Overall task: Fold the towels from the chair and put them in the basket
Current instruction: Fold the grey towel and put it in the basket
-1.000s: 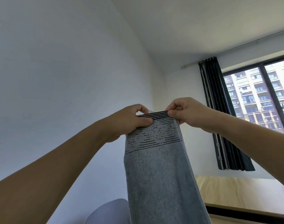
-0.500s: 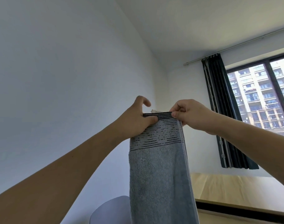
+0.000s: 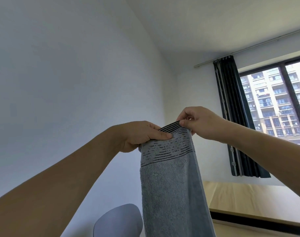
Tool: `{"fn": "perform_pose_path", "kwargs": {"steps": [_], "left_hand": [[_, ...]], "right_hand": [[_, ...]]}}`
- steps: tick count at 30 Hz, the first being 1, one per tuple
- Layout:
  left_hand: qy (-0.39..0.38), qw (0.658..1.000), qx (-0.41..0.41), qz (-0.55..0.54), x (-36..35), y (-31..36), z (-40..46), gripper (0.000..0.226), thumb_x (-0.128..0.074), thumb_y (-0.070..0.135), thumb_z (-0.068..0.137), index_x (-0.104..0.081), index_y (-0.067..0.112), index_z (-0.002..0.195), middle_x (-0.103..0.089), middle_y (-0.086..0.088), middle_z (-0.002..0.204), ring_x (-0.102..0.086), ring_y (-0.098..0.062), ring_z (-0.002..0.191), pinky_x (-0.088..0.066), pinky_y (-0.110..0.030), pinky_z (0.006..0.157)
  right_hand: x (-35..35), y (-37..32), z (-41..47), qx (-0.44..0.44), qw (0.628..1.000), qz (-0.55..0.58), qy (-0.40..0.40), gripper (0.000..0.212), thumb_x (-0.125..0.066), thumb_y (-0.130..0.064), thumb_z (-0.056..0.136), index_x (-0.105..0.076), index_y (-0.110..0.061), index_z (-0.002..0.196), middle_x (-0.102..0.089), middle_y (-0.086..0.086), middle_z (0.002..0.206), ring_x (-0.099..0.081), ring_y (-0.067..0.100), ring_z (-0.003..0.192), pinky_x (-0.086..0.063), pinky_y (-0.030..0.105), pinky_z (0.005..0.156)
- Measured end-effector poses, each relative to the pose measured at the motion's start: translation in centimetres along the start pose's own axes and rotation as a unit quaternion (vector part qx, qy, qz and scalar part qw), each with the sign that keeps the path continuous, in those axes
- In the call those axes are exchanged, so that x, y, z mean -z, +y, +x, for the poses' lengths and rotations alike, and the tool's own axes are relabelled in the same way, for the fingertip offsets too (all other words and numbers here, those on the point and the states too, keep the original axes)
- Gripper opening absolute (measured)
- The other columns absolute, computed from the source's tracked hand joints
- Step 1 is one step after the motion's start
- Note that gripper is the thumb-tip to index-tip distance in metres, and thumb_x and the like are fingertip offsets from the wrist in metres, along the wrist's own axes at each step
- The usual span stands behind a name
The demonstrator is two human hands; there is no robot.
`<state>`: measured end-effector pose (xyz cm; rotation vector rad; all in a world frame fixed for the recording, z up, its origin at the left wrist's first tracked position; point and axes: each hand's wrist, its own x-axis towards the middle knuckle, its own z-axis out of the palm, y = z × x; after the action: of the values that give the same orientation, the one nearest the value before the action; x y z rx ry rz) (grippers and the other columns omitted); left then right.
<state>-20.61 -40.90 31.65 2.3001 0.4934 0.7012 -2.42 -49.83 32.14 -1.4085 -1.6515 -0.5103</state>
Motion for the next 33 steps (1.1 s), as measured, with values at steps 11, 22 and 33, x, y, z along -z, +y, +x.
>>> {"fn": "perform_pose_path", "kwargs": {"steps": [11,22,33], "left_hand": [[0.033,0.997,0.057,0.044,2.2,-5.4,3.0,0.026,-0.061,0.026,0.09,-0.071,0.006,0.102,-0.073,-0.008,0.098,-0.065,-0.019,0.084,-0.053,-0.035,0.078],[0.252,0.954,-0.095,0.132,2.0,-14.3,14.5,0.015,-0.056,0.016,0.091,-0.052,0.017,0.106,-0.062,-0.005,0.093,-0.054,-0.018,0.074,-0.043,-0.028,0.062],[0.417,0.886,-0.138,0.151,3.9,-14.1,16.1,0.012,-0.044,0.006,0.088,-0.054,0.013,0.088,-0.055,0.002,0.08,-0.048,-0.013,0.072,-0.037,-0.023,0.057]], "right_hand": [[-1.9,3.1,1.5,-0.091,0.981,0.155,-0.066,0.016,-0.047,-0.005,0.097,-0.063,-0.007,0.094,-0.067,0.015,0.095,-0.061,0.02,0.082,-0.055,0.035,0.082],[-9.0,12.2,7.0,0.022,0.923,-0.366,-0.116,0.025,-0.04,-0.015,0.095,-0.062,-0.007,0.103,-0.062,0.012,0.099,-0.06,0.029,0.085,-0.051,0.041,0.077],[-13.2,11.3,10.2,-0.141,0.979,0.069,0.131,0.035,-0.036,0.004,0.086,-0.052,-0.004,0.116,-0.05,0.012,0.105,-0.049,0.027,0.089,-0.045,0.031,0.064]]}}
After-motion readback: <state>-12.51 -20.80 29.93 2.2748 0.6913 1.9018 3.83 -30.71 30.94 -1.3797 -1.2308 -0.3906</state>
